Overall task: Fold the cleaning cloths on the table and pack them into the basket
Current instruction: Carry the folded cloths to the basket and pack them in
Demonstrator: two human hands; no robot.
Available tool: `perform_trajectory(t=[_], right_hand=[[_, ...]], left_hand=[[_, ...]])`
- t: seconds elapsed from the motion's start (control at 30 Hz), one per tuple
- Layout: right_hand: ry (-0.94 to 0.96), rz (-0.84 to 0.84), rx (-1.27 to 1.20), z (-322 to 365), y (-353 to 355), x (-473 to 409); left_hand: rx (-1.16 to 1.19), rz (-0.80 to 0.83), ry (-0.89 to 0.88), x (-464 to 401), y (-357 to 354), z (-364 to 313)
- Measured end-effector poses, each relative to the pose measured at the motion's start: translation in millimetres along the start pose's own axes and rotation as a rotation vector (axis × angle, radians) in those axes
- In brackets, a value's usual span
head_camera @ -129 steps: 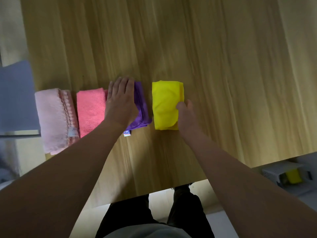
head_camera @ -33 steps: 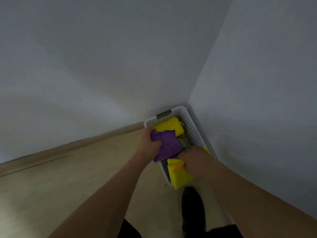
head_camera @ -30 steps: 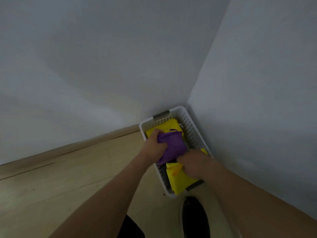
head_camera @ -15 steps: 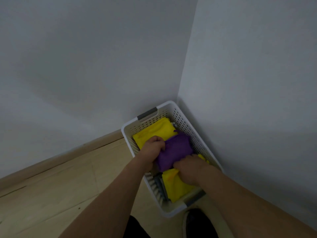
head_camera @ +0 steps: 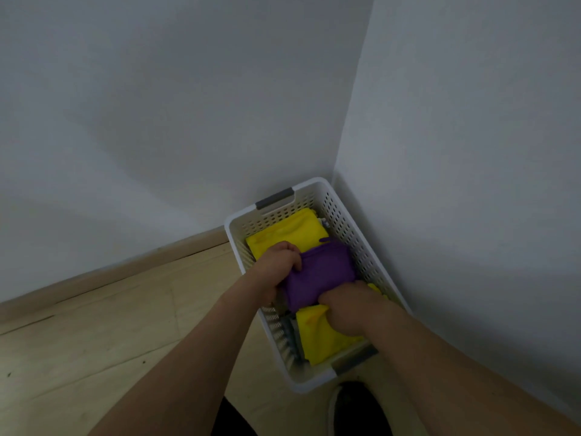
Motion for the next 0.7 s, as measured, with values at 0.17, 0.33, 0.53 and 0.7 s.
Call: perform_trajectory(t=[0.17, 0.33, 0.53, 0.7], right_hand=[[-0.077, 0.085, -0.011, -3.4, -1.0, -9.2], [-0.018, 0.079, 0.072, 9.5, -7.6, -15.4], [0.023, 0.057, 0.128, 11.9, -11.1, -15.9], [0.002, 0.036, 0.118, 8.7, -11.7, -12.5]], left_hand=[[-0.7, -0.198, -0.186, -11.0, 0.3, 9.0], [-1.035, -0.266, -0.274, -10.8, -4.4, 11.8], [-1.182, -0.323, -0.235, -11.0, -1.6, 12.2], [-1.267, -0.338, -0.222, -5.1, -2.6, 13.8]])
Point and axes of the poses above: each hand's wrist, its own x-axis away from the middle knuckle, its own y-axis out of the back of the hand, z = x × y, the point moved 1 cm from there along -x, towards the middle knuckle, and after that the axes turned 14 degrees about -x, right-handed, at the moved point
